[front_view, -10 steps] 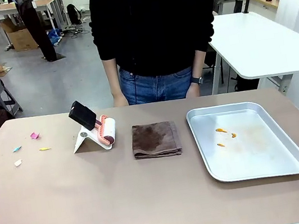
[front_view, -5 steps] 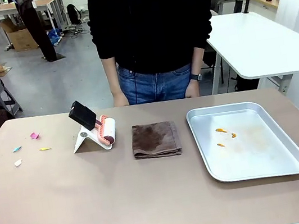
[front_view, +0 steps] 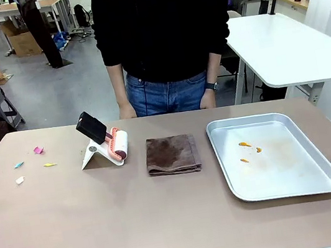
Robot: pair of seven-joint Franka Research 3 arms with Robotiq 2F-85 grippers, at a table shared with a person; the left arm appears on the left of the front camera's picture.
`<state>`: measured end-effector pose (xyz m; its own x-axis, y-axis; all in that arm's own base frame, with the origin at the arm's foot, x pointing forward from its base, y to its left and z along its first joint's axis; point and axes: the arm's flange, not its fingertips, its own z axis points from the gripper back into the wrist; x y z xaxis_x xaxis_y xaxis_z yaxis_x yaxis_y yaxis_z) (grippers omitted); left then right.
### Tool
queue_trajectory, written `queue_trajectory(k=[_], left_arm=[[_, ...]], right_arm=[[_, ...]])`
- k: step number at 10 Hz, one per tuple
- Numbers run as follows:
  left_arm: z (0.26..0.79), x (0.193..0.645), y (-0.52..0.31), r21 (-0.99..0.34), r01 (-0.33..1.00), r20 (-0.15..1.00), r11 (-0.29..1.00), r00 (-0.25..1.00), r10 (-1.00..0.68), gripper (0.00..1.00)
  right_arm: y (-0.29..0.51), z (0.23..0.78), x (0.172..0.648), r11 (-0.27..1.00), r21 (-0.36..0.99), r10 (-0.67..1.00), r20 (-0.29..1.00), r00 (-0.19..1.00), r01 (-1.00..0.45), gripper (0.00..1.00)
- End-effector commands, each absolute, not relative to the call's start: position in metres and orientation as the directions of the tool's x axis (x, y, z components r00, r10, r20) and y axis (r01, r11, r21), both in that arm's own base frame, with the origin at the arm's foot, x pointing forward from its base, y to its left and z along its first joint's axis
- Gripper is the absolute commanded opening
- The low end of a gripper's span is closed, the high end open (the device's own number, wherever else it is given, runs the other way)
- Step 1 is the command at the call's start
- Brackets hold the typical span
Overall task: Clean the surface of the table.
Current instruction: Hold the Lint Roller with your left hand and the towel with your right hand.
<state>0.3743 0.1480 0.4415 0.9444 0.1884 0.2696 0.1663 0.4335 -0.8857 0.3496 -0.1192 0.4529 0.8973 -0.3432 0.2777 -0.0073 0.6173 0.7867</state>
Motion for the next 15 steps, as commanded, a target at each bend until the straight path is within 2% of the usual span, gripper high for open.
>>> queue_trajectory(k=[1, 3, 5, 7, 8, 11, 12, 13, 15], left_arm=[[0.46, 0.381, 0.105, -0.86, 0.233, 0.278, 0.454, 0.96, 0.034, 1.0], [0.476, 0.4, 0.046, -0.824, 0.349, 0.314, 0.447, 0.937, -0.153, 1.0], [0.488, 0.416, -0.008, -0.761, 0.416, 0.293, 0.497, 0.905, -0.31, 1.0], [0.499, 0.432, -0.048, -0.675, 0.451, 0.233, 0.585, 0.881, -0.411, 1.0], [0.501, 0.439, -0.066, -0.594, 0.445, 0.172, 0.67, 0.884, -0.435, 1.0], [0.493, 0.459, -0.08, -0.472, 0.312, 0.135, 0.825, 0.95, -0.282, 1.0], [0.487, 0.469, -0.075, -0.435, 0.21, 0.182, 0.876, 0.973, -0.144, 1.0], [0.48, 0.476, -0.072, -0.432, 0.175, 0.249, 0.885, 0.966, -0.069, 1.0], [0.459, 0.49, -0.073, -0.479, 0.176, 0.29, 0.86, 0.957, -0.035, 1.0]], right_arm=[[-0.052, 0.477, 0.36, 0.709, 0.701, -0.256, 0.351, 0.901, -0.071, 1.0], [0.028, 0.498, 0.379, 0.789, 0.586, -0.123, 0.444, 0.887, -0.184, 1.0], [0.109, 0.502, 0.396, 0.85, 0.443, 0.053, 0.466, 0.883, -0.285, 1.0], [0.177, 0.492, 0.405, 0.874, 0.32, 0.185, 0.474, 0.861, -0.364, 1.0], [0.208, 0.482, 0.407, 0.882, 0.261, 0.246, 0.459, 0.854, -0.393, 1.0], [0.264, 0.446, 0.41, 0.898, 0.172, 0.312, 0.397, 0.863, -0.404, 1.0], [0.271, 0.436, 0.409, 0.912, 0.136, 0.32, 0.358, 0.877, -0.388, 1.0], [0.273, 0.432, 0.41, 0.917, 0.128, 0.316, 0.34, 0.886, -0.377, 1.0], [0.276, 0.424, 0.415, 0.934, 0.131, 0.285, 0.29, 0.914, -0.333, 1.0]])
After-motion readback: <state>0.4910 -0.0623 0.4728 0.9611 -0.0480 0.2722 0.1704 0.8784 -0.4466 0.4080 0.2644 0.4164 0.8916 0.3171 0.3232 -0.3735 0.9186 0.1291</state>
